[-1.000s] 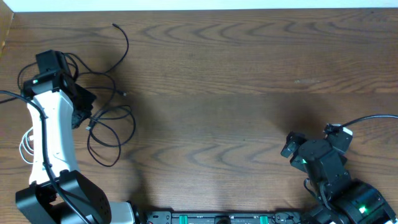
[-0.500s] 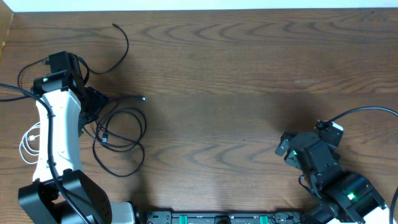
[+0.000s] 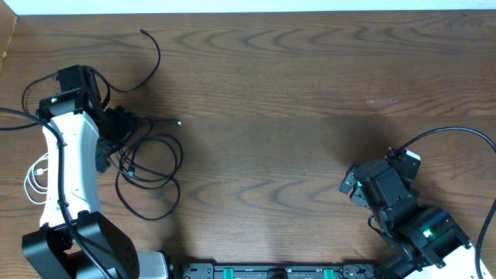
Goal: Untangle cables
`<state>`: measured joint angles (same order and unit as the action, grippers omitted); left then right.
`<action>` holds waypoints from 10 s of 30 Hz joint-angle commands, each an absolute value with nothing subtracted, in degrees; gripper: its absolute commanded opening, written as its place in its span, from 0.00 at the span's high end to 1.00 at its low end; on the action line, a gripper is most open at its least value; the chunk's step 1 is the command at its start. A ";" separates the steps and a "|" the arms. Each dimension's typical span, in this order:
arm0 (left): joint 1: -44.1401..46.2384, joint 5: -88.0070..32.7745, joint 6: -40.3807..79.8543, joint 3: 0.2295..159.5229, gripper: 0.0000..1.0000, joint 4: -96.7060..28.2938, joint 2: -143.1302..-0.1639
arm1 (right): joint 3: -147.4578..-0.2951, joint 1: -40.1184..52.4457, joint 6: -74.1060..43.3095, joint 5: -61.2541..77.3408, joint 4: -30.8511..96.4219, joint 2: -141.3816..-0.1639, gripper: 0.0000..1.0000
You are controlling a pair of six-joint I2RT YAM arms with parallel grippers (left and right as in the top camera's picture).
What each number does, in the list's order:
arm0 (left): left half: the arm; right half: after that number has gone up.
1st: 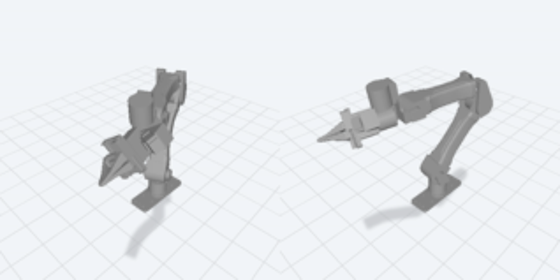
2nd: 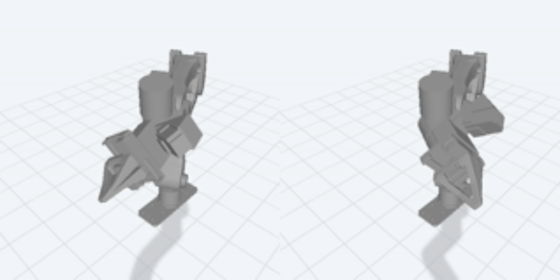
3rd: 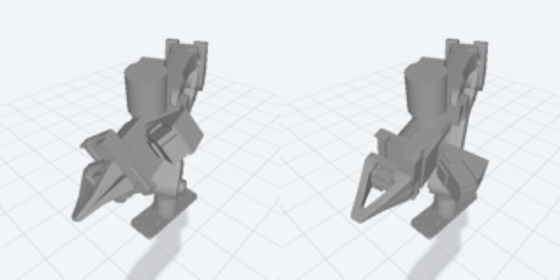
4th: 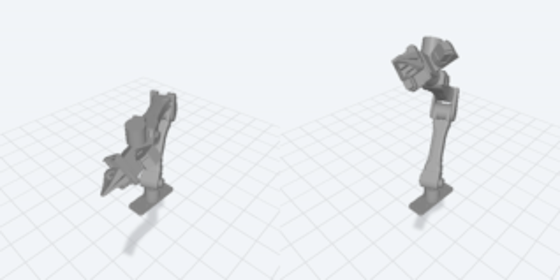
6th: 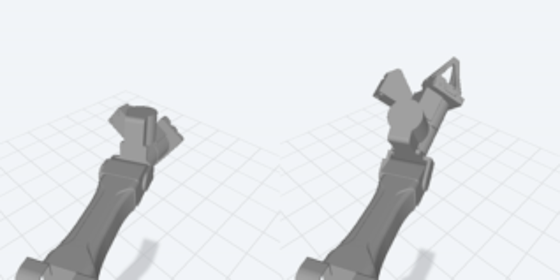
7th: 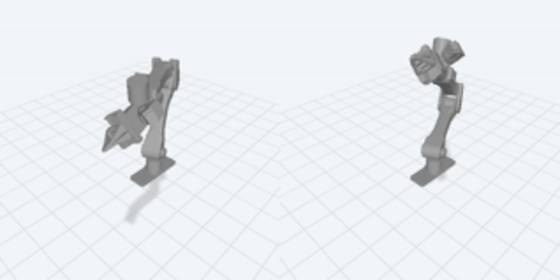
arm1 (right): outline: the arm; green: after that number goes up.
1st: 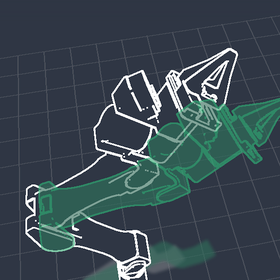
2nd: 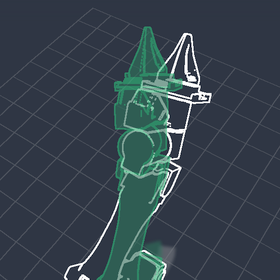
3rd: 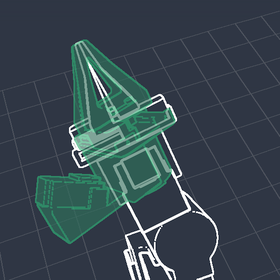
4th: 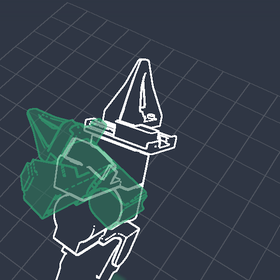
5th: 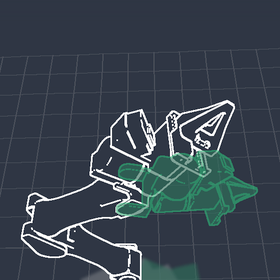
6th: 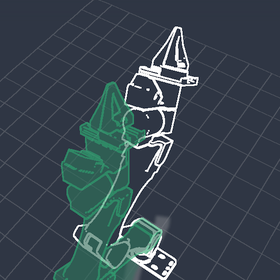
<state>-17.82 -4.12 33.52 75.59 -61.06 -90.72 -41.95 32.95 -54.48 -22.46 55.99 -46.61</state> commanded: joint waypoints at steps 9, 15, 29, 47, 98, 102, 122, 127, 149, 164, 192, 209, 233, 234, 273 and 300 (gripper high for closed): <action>-3.70 -17.23 22.52 75.20 0.02 -50.28 -88.60 | -42.57 32.62 -55.07 -22.94 53.89 -47.27 0.01; 7.70 -9.39 22.55 75.20 0.02 -44.01 -84.93 | -42.52 32.62 -55.05 -22.96 54.72 -47.27 0.01; 19.75 11.14 30.04 60.18 0.02 -39.40 -63.99 | -42.09 32.62 -55.07 -22.96 55.02 -48.60 0.01; 13.89 12.25 73.63 38.79 0.60 -48.38 -63.33 | -42.09 32.67 -55.05 -18.50 51.09 -57.67 0.01; -9.47 -17.67 61.84 28.08 0.92 7.22 -78.70 | -42.09 32.67 -55.00 -16.64 49.19 -61.04 0.01; -9.47 -17.37 61.23 28.05 0.92 4.82 -68.55 | -42.09 32.67 -54.17 -16.27 49.82 -61.04 0.01; -9.41 -25.52 31.94 28.05 0.44 -7.27 -22.70 | -42.09 32.67 -54.15 -19.99 45.15 -61.04 0.01; -9.41 -25.50 31.94 28.03 0.05 -13.61 -22.55 | -42.09 32.67 -53.28 -26.20 43.22 -61.04 0.01; -9.41 -25.47 31.94 28.03 0.04 -38.85 -23.64 | -42.11 32.58 -36.16 -7.73 27.11 -61.04 0.01; -9.41 -25.47 31.94 27.99 0.04 -43.51 -23.64 | -42.09 32.58 -28.64 -5.41 30.52 -61.08 0.01; -9.41 -25.47 31.94 27.99 0.04 -43.48 -23.64 | -26.48 16.47 -28.05 -11.20 25.26 -38.35 0.01; -9.41 -25.47 31.94 27.99 0.04 -43.51 -23.64 | -6.96 -1.45 -28.01 -4.08 12.93 -7.62 0.01; -9.41 -25.47 31.94 27.99 0.04 -43.51 -23.64 | -0.89 -7.84 -23.05 -8.23 4.62 -0.27 0.01; -9.41 -25.47 31.94 27.99 0.04 -43.51 -23.64 | -0.16 -7.84 -23.05 -8.19 3.20 -0.27 0.01; -9.41 -25.47 31.94 27.99 0.04 -43.51 -23.64 | -0.30 -7.84 -2.92 -7.11 3.57 -0.30 0.01; -3.36 -20.10 38.04 24.23 0.04 -43.13 -12.53 | -0.30 -7.84 -2.90 -7.11 3.57 -0.30 0.01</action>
